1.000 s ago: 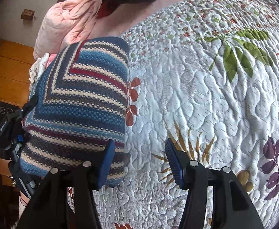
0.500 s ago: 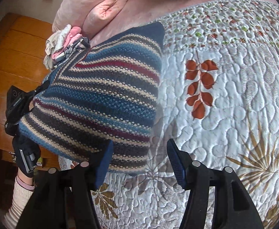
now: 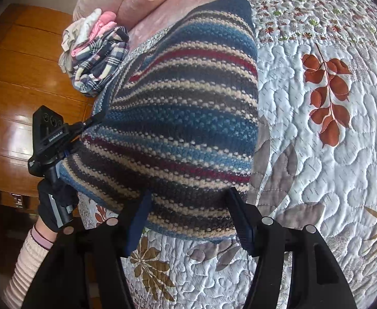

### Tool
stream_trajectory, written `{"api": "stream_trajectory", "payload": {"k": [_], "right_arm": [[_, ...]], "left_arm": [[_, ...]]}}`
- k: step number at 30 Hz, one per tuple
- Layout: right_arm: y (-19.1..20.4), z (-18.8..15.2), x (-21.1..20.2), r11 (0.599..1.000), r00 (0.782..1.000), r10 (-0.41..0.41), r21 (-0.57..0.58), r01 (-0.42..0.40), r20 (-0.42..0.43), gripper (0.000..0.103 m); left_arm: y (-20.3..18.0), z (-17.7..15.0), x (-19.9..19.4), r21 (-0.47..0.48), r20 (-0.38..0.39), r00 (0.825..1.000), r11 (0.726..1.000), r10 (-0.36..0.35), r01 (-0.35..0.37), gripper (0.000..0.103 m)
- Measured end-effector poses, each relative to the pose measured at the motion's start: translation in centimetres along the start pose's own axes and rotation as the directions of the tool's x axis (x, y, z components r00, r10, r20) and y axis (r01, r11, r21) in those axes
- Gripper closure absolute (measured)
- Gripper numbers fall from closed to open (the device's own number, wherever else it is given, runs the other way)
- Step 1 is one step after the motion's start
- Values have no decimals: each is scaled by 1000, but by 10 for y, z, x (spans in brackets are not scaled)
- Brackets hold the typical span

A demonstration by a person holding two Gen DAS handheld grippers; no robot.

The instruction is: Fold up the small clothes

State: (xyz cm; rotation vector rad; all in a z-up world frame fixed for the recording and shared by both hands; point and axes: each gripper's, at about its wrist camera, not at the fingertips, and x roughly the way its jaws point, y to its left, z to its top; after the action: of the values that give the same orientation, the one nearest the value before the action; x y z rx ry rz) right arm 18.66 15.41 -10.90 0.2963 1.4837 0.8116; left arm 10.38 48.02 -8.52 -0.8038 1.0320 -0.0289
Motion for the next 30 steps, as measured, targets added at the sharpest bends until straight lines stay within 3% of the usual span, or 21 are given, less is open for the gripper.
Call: {"api": "stream_trajectory", "payload": {"k": [3,5,10,14,17,19,21,22,23,24,30], "right_arm": [[0,-2,7,999,999,-46,-13,45,-12,42],[-1,-4,11,997,997,-73,-16,72,-18,42],[-5,-3,14,997,997,-74,-1,74,-15,42],[-3,-4,13,997,997,-79,-5,78,-11,41],[-1,-4,13,996,996,-85,-5,85,-10,41],[5,-2,14,996,996,-92,-7,91,-9,41],[8,-2,13,995,995,-95,-12,95,-10,41],[9,-2,12,995,995,-96,-15,96,-10,41],[10,-2,10,996,996,-93,-18,93,-8,41],[9,-3,7,996,996,-86,-17,86,-6,41],[6,-2,-13,1000,1000,8,26,-9,31,41]], "left_arm": [[6,-6,-1,-3,-12,1000,1000,18,-18,80],[10,-9,-8,-18,-12,1000,1000,-6,6,79],[5,-22,-42,16,-22,999,999,-44,44,76],[-11,-47,-60,47,-56,996,996,-74,77,65],[-21,-60,-49,48,-116,993,998,-31,36,52],[-22,-63,-37,19,-158,987,1000,-16,19,51],[-20,-64,-29,2,-165,986,1000,-19,20,54],[-21,-64,-26,-3,-171,985,1000,-12,12,61],[-20,-64,-23,-13,-181,983,1000,-18,16,85],[-19,-64,-21,-24,-187,982,999,-33,29,90],[-17,-58,-64,-12,-72,995,997,-72,71,94]]}}
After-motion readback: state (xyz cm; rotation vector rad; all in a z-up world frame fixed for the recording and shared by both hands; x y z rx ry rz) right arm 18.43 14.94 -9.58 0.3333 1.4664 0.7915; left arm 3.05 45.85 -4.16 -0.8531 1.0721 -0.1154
